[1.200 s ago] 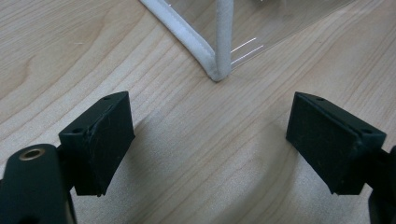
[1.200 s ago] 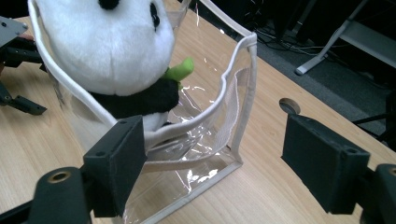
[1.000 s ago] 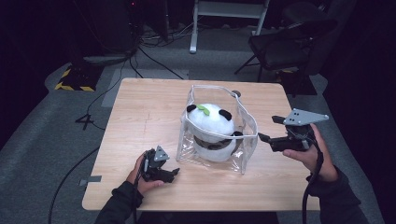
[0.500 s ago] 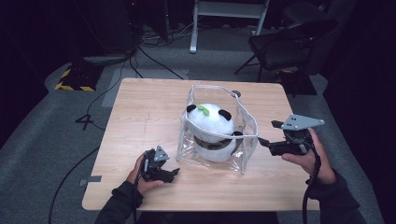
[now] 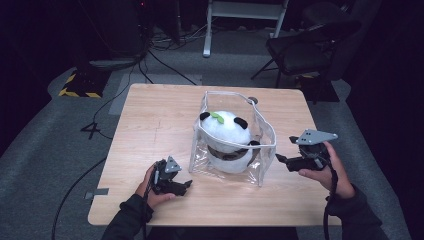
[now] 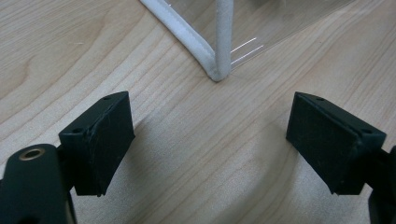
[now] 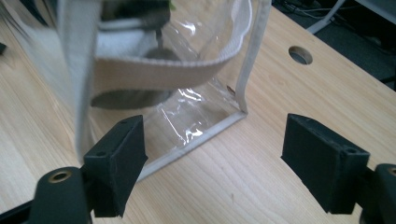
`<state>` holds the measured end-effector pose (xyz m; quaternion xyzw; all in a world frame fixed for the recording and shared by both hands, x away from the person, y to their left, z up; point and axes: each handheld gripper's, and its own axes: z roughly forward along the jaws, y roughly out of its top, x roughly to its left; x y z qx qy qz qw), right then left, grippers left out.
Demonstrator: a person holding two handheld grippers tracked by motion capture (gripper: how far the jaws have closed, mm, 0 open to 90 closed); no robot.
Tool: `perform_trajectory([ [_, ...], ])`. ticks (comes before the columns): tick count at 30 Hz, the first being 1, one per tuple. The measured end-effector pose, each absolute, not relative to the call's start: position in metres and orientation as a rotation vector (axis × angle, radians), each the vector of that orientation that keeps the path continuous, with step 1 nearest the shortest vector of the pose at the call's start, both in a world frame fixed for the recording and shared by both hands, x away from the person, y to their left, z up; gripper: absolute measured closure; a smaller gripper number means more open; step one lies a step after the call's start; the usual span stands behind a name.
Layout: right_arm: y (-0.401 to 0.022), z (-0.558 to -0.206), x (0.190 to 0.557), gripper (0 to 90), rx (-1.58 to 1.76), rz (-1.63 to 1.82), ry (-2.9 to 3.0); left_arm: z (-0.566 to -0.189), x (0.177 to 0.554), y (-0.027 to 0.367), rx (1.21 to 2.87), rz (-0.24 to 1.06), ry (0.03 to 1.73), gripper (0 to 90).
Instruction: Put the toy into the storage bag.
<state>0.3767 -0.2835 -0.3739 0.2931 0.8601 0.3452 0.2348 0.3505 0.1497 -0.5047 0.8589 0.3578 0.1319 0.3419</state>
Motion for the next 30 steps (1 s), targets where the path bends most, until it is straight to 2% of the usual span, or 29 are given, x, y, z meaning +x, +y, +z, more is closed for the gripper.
perform_trajectory([
  [30, -0.309, -0.445, 0.37, 22.4, 0.894, 0.798, 2.414, -0.505, 0.35, 0.15, 2.234, 0.342, 0.931, 15.1],
])
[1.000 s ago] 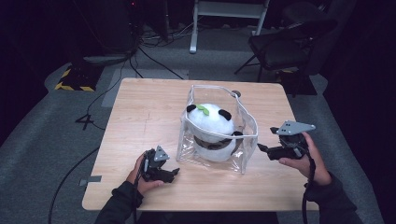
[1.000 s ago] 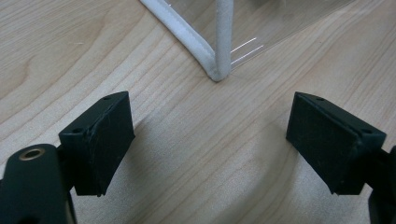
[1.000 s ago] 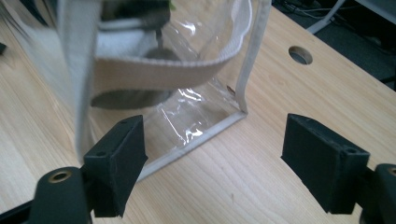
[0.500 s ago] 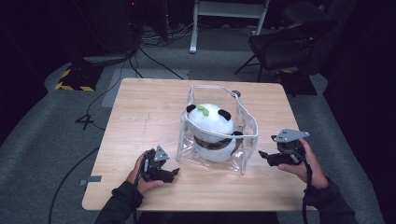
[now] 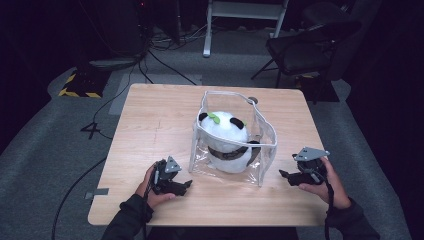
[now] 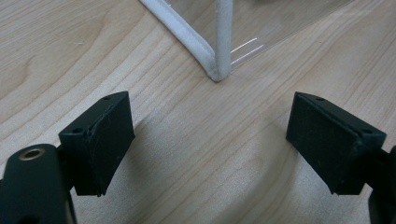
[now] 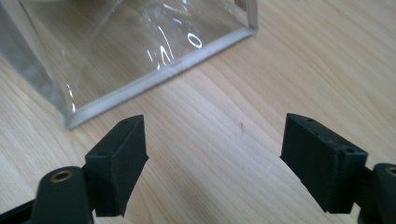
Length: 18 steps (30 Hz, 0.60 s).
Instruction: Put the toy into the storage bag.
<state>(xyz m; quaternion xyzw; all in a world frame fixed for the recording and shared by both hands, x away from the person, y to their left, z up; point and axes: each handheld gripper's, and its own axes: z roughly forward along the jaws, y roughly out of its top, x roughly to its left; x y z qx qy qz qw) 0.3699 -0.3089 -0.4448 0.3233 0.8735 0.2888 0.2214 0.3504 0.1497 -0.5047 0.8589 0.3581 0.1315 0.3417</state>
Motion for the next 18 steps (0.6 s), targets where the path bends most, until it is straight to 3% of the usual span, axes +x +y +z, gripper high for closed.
perform_trajectory([
  [18, -0.331, -0.474, 0.361, 22.7, 0.957, 0.78, 2.427, -0.505, 0.35, 0.15, 2.233, 0.342, 0.932, 15.1],
])
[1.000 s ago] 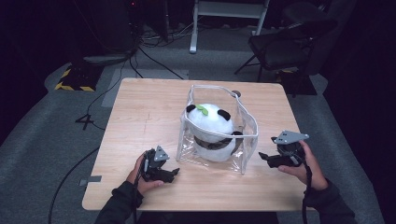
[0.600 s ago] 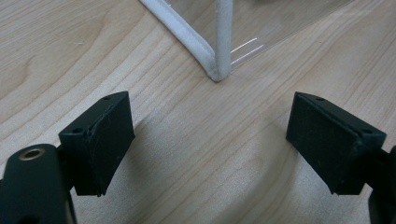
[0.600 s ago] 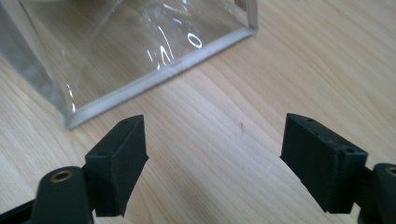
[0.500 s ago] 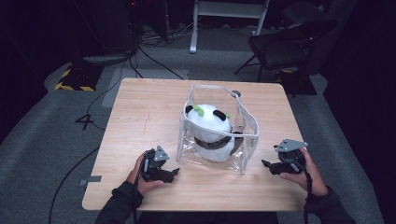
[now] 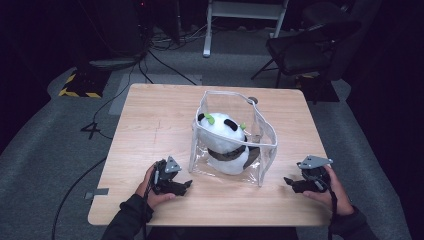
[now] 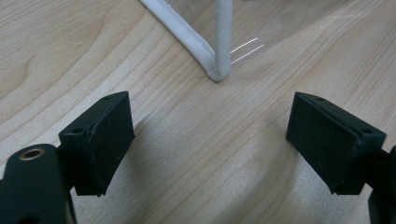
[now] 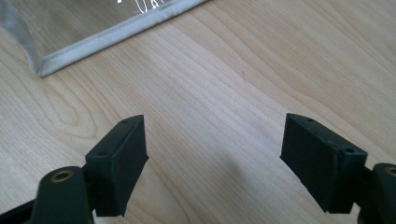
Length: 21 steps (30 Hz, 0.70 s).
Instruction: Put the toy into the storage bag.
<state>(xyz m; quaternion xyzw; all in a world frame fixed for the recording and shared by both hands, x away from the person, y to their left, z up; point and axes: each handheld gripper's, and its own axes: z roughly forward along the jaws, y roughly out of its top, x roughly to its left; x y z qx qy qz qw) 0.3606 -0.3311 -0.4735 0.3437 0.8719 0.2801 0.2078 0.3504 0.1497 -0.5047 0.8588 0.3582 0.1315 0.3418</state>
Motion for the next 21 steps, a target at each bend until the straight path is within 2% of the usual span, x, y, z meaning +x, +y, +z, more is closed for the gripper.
perform_trajectory([
  [21, -0.363, -0.49, 0.347, 21.5, 1.079, 0.844, 2.379, -0.505, 0.351, 0.15, 2.235, 0.342, 0.93, 15.0],
])
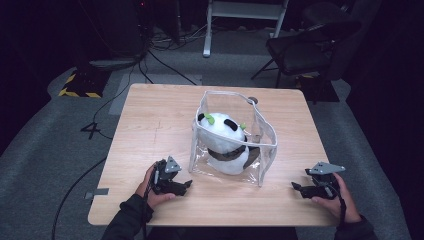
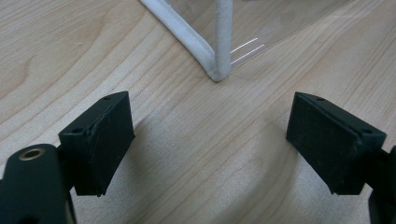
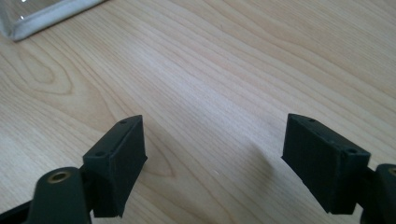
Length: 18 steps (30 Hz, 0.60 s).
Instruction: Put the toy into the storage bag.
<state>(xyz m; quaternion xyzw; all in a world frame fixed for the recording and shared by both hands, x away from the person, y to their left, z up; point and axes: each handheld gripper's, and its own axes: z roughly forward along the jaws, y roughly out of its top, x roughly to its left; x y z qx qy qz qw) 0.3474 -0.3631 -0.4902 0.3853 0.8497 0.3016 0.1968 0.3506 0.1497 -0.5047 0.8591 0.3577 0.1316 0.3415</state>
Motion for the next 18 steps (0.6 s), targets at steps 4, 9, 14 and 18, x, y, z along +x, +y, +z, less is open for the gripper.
perform_trajectory([
  [4, -0.369, -0.494, 0.345, 21.4, 1.098, 0.864, 2.375, -0.505, 0.351, 0.15, 2.233, 0.344, 0.93, 14.9],
  [9, -0.379, -0.497, 0.34, 21.1, 1.127, 0.918, 2.355, -0.505, 0.351, 0.15, 2.234, 0.342, 0.93, 14.9],
  [14, -0.389, -0.503, 0.335, 17.0, 1.192, 0.978, 2.297, -0.505, 0.351, 0.149, 2.235, 0.343, 0.93, 14.9],
  [18, -0.392, -0.505, 0.331, 17.0, 1.204, 0.996, 2.267, -0.505, 0.351, 0.149, 2.235, 0.343, 0.93, 14.9],
])
